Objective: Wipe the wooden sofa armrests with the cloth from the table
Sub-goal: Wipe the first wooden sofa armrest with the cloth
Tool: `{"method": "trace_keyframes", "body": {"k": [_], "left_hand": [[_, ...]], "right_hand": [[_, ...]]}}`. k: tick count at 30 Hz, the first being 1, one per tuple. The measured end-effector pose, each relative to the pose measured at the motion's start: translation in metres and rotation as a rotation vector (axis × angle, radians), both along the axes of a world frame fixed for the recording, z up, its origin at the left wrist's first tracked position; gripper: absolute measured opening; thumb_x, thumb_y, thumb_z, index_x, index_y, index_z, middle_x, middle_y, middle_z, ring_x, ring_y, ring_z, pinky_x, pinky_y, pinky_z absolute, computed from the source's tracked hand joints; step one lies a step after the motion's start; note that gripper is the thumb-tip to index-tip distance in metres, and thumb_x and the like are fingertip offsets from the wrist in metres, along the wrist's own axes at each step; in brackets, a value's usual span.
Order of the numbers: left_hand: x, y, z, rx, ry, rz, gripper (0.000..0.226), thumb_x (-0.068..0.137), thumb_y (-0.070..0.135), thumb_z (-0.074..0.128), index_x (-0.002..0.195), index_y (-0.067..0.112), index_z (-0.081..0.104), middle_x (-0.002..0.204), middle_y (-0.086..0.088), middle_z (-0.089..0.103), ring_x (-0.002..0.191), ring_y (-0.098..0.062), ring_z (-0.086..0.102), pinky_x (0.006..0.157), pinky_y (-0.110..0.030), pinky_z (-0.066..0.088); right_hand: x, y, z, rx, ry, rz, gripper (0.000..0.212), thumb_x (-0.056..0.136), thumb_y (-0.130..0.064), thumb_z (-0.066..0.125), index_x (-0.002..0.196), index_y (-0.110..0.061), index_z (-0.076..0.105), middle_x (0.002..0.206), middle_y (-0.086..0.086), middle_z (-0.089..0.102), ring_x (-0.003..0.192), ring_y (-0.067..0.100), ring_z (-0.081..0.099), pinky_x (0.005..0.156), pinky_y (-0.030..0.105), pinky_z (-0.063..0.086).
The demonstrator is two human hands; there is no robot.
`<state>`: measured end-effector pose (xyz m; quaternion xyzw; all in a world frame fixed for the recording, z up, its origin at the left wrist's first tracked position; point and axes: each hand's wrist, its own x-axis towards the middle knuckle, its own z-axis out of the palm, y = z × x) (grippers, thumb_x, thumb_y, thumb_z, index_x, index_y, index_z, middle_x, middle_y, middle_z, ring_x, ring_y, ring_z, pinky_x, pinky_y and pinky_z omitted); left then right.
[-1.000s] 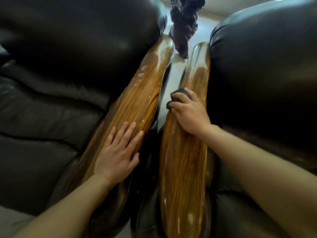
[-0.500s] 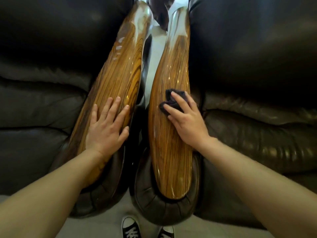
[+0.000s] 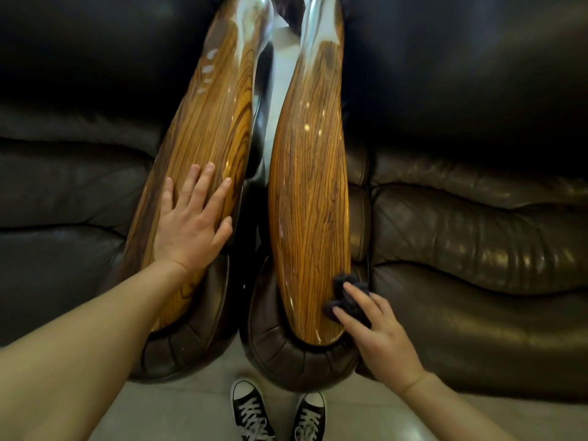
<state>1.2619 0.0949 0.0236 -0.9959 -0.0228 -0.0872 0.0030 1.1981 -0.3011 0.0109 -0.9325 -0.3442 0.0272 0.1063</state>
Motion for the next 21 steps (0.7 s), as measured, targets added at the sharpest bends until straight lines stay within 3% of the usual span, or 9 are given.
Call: {"method": "trace_keyframes", "body": {"k": [4,6,9,14,18,21], "left_hand": [[-0.001,-0.001,0.004,-0.016,0.012,0.000,0.068,0.093,0.050,0.033,0.156,0.028,0.017,0.166,-0.003,0.002,0.152,-0.022,-0.005,0.118,-0.059,0.007],[-0.002,-0.002,0.005,-0.018,0.014,0.002,0.067,0.093,0.049,0.033,0.155,0.027,0.018,0.166,-0.004,0.002,0.152,-0.022,-0.005,0.118,-0.059,0.007],[0.000,-0.002,0.006,-0.021,0.017,0.004,0.067,0.093,0.049,0.034,0.155,0.027,0.019,0.166,-0.004,0.004,0.152,-0.021,-0.004,0.118,-0.059,0.007],[-0.001,-0.003,0.007,-0.036,0.021,0.006,0.067,0.094,0.049,0.033,0.155,0.028,0.018,0.166,-0.002,0.001,0.152,-0.020,-0.006,0.119,-0.058,0.006],[-0.001,-0.003,0.008,-0.037,0.019,0.009,0.066,0.094,0.049,0.032,0.155,0.029,0.017,0.166,-0.002,0.001,0.152,-0.020,-0.006,0.119,-0.058,0.006],[-0.002,-0.004,0.009,-0.035,0.017,0.016,0.066,0.094,0.049,0.033,0.155,0.029,0.017,0.166,-0.002,0.001,0.152,-0.020,-0.005,0.119,-0.058,0.006]], "right_hand": [[-0.037,0.014,-0.019,0.020,-0.101,0.209,0.036,0.089,-0.014,0.061,0.122,-0.028,0.066,0.144,0.004,0.052,0.113,0.041,0.049,0.086,0.052,0.057],[-0.034,0.023,-0.021,0.017,-0.129,0.365,0.038,0.093,-0.019,0.051,0.127,-0.032,0.062,0.140,0.002,0.052,0.110,0.034,0.050,0.085,0.048,0.057],[0.005,0.053,-0.018,0.045,-0.210,0.456,0.039,0.096,-0.023,0.056,0.135,-0.033,0.055,0.140,0.003,0.049,0.104,0.030,0.051,0.085,0.045,0.047],[0.100,0.101,0.015,0.144,-0.341,0.283,0.029,0.099,-0.043,0.055,0.124,-0.031,0.064,0.131,0.007,0.061,0.096,0.035,0.053,0.076,0.045,0.040],[0.160,0.113,0.047,0.088,-0.352,-0.032,0.033,0.102,-0.042,0.047,0.126,-0.025,0.063,0.133,0.011,0.058,0.101,0.039,0.052,0.080,0.050,0.044],[0.170,0.120,0.054,0.060,-0.336,-0.120,0.036,0.103,-0.041,0.046,0.128,-0.022,0.063,0.135,0.012,0.056,0.105,0.040,0.051,0.084,0.050,0.045]]}}
